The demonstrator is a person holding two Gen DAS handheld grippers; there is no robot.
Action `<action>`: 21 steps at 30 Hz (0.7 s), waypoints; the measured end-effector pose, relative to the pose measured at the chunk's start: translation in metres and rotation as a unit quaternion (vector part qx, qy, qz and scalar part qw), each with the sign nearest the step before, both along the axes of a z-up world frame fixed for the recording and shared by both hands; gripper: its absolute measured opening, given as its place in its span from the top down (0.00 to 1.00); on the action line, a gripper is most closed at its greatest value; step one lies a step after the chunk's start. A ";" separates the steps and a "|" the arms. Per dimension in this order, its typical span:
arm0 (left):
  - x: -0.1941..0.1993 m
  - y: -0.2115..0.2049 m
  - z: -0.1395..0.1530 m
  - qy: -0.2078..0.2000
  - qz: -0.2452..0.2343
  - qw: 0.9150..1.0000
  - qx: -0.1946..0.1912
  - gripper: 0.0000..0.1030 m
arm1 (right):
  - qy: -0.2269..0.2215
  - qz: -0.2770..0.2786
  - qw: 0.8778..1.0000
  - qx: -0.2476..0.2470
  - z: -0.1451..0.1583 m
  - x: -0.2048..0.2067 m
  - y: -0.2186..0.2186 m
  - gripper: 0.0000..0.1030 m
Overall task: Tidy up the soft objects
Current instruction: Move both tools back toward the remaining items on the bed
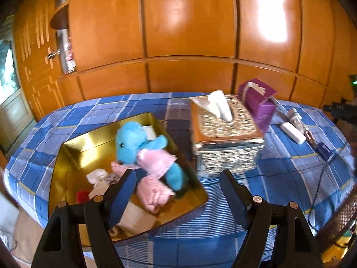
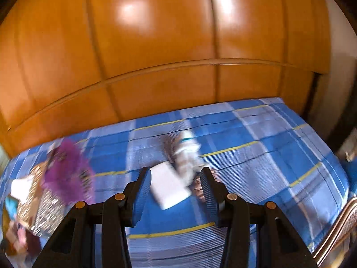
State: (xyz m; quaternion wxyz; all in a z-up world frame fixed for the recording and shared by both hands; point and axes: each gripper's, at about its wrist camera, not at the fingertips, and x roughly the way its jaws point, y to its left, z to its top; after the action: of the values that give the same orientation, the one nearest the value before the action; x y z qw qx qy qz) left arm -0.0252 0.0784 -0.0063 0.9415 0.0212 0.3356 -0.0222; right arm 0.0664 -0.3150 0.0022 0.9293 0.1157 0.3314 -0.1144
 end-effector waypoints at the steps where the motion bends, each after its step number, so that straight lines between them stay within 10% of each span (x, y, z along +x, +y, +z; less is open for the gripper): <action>1: 0.001 -0.004 0.001 0.000 -0.007 1.000 0.002 0.25 | -0.001 -0.013 1.000 0.003 -0.001 0.000 -0.008 0.55; 10: 0.006 -0.060 0.009 -0.004 -0.093 0.995 0.025 0.25 | -0.007 -0.151 0.984 0.095 -0.032 -0.005 -0.085 0.55; 21: 0.020 -0.127 0.002 0.031 -0.188 0.981 0.027 0.25 | 0.019 -0.164 0.973 0.163 -0.051 -0.005 -0.100 0.55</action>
State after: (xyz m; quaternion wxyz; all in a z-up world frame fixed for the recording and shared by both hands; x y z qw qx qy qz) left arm -0.0055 -0.0490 -0.0039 0.9089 0.1091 0.3548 -0.1902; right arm 0.0610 -0.4147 -0.0487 0.8601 0.3164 0.3394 -0.2121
